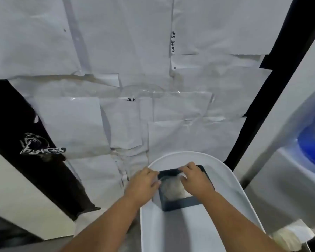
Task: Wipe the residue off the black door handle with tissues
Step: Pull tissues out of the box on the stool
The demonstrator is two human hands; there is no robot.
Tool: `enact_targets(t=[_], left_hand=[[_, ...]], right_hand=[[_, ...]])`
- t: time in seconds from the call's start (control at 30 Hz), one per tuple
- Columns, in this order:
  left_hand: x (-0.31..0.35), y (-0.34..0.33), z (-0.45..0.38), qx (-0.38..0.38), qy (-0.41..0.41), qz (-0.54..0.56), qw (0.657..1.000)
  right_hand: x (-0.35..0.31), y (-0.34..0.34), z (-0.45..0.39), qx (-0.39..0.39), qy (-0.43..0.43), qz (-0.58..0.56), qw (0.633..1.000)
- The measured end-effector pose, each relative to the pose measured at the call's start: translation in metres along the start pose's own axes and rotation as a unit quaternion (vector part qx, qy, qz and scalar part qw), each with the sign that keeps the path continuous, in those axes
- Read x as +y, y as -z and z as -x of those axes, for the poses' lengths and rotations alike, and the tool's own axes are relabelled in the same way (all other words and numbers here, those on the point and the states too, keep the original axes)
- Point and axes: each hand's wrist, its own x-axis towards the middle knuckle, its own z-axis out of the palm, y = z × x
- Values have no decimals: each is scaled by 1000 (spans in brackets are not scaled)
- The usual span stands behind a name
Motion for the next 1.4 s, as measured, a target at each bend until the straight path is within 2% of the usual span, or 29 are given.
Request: enact_targets(t=[0.27,0.37,0.53,0.67,0.87,0.97,1.07,1.17,1.3,1.4], left_hand=[[4,-24,-20,-63,21,-31,997],[-2,-35,-30,-110,20,-57,992],[-18,-46,-42,-176,18,-77,981],[-20,-45,-45,-168,10,-71,983],[-12,-41,-47,-156,19,-82,984],[-10,-41,-49,-123,8,-60,991],[-6,-43,-52,-98,-15,-3,995],[0,-45,-54,-69,-3,46,997],[6,-39,-63,-53,56,127,989],[9,-30,-66,-25,140,251,957]], right_hand=[[24,-32,-13,-92,-67,-4,994],[28,-45,-15,-108,-76,-3,991],[33,-53,-20,-177,-115,3,977],[32,-55,-25,-192,-129,25,972],[37,-55,-23,-90,-134,-71,984],[35,-44,-24,-56,-130,-106,984],[32,-38,-26,-74,-151,-173,970],[28,-35,-27,-100,-157,-230,955],[19,-24,-30,-130,-140,-261,946],[19,-22,-30,-168,-127,-285,935]])
